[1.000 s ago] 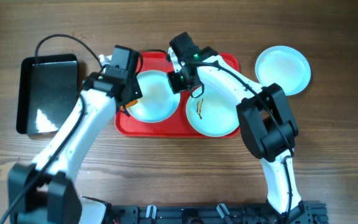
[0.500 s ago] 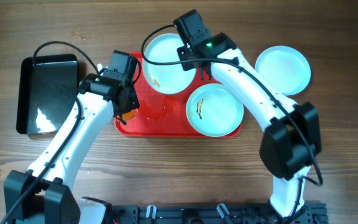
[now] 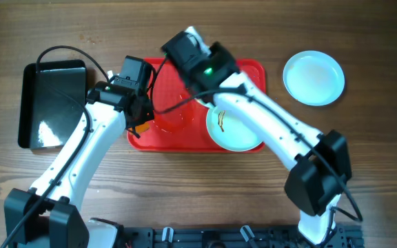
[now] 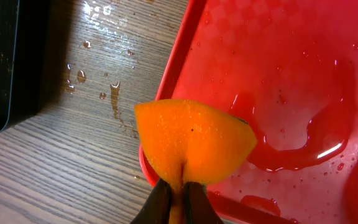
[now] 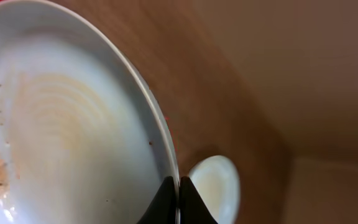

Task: Clean dirty plates on tray and stack at the side
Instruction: 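Lift the cleaned plate with the right gripper and stack it on the right plate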

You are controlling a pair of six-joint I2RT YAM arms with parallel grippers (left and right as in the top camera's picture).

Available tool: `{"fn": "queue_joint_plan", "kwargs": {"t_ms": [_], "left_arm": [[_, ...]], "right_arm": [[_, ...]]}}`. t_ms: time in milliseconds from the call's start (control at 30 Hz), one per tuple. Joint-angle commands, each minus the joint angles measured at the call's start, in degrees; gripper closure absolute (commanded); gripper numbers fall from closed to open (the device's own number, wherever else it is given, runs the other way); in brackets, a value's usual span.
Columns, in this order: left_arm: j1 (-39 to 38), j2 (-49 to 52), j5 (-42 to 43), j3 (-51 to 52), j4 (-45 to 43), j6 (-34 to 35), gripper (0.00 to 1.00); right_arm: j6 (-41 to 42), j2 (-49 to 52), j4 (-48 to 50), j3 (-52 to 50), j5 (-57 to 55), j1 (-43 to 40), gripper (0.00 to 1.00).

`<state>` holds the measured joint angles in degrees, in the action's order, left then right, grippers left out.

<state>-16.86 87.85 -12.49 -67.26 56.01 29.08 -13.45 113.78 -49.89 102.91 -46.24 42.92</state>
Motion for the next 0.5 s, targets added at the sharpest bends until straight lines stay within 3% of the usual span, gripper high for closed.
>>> {"fn": "queue_joint_plan", "kwargs": {"t_ms": [0,200,267,400,467], "left_arm": [[0.26,-0.31,0.22,-0.46,0.04,0.59,0.96],[0.26,-0.31,0.24,-0.46,0.04,0.61,0.96],[0.26,-0.31,0.24,-0.46,0.04,0.61,0.96],[0.26,-0.31,0.24,-0.46,0.11,0.59,0.96],[0.26,-0.31,0.24,-0.46,0.22,0.59,0.96]], "right_arm": [[-7.61,-1.38,1.95,1.22,-12.07,2.75,0.96],[-15.02,-1.38,10.58,1.22,-26.38,4.74,0.96],[-14.29,-1.38,11.15,1.22,-23.78,4.83,0.96],[-13.55,-1.36,2.08,0.46,-6.43,4.81,0.96],[-11.13,-1.16,0.31,0.46,-4.39,4.5,0.96]]}}
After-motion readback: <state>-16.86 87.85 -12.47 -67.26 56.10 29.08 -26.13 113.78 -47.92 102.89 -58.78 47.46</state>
